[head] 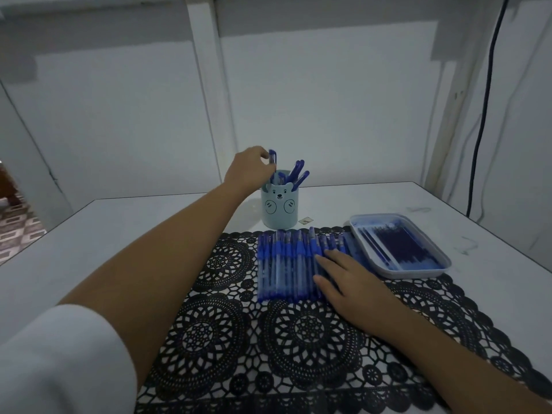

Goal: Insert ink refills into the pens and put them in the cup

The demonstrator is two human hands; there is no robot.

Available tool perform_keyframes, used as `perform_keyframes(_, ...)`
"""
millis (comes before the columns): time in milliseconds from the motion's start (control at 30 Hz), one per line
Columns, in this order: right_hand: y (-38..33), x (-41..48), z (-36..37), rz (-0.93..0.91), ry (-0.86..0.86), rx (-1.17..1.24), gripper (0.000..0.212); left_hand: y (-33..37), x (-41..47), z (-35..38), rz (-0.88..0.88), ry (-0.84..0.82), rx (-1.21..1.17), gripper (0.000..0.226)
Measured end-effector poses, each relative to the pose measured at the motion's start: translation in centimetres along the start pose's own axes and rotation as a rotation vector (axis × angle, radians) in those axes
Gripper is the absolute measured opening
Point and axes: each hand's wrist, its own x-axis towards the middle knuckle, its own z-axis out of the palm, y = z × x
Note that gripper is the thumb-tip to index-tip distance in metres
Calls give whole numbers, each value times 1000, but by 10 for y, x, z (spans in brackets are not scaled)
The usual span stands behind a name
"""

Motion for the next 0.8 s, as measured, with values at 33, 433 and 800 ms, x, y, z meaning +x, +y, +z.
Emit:
perform_keyframes(33,0,0,0,-3,-2,0,52,-1,-4,0,10,-36,1,33)
perform_keyframes(433,0,1,1,11,8,4,52,-40,-90,-5,-8,-190,115,21)
perform_keyframes(800,0,1,1,4,13,-6,51,-45,-117,4,-109,-510,353,26)
